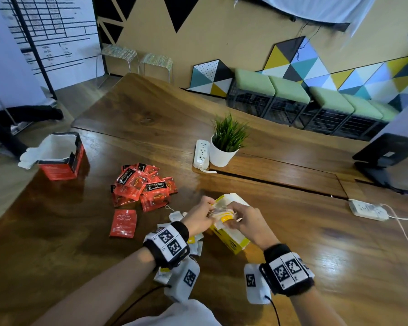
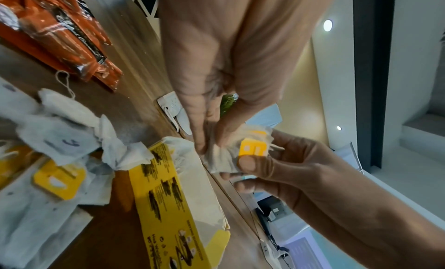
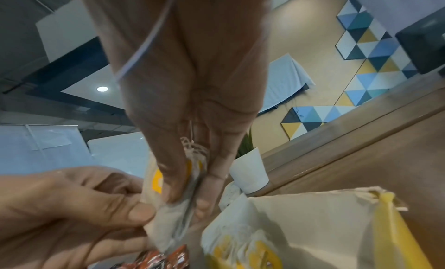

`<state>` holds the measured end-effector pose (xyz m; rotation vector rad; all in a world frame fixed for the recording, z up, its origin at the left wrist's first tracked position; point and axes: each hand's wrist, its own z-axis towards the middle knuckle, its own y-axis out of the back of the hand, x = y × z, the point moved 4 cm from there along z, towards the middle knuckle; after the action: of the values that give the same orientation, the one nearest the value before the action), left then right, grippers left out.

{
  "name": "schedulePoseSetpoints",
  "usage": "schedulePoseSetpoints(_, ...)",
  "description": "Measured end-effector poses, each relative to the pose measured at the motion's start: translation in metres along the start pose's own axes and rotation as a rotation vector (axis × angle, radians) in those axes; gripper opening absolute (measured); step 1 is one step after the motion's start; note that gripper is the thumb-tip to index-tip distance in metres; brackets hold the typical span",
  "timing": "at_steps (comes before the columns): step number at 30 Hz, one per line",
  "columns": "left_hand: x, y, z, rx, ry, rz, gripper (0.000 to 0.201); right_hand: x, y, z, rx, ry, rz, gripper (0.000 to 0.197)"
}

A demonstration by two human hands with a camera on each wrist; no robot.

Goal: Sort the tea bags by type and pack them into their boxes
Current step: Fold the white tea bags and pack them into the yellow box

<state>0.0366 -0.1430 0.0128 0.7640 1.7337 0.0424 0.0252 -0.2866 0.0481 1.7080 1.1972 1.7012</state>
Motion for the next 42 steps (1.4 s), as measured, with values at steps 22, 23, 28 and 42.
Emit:
schedulePoseSetpoints(22, 0.022, -0.008, 0.062, 0.004, 0.067, 0.38, 0.032, -0.03, -0.032, 0.059, 0.049, 0.368, -1.021, 0.037)
schedulePoseSetpoints(23, 0.022, -0.008, 0.061, 0.008, 0.065, 0.379, 0.031, -0.03, -0.035, 0.061, 0.061, 0.348, -1.019, 0.033)
schedulePoseSetpoints(28, 0.024, -0.006, 0.061, 0.012, 0.088, 0.339, 0.036, -0.023, -0.039, 0.064, 0.039, 0.275, -0.943, 0.024)
schedulePoseSetpoints(42, 0.028, -0.008, 0.062, -0.073, 0.094, 0.285, 0.04, -0.05, -0.024, 0.03, -0.253, -0.129, -0.138, 0.006)
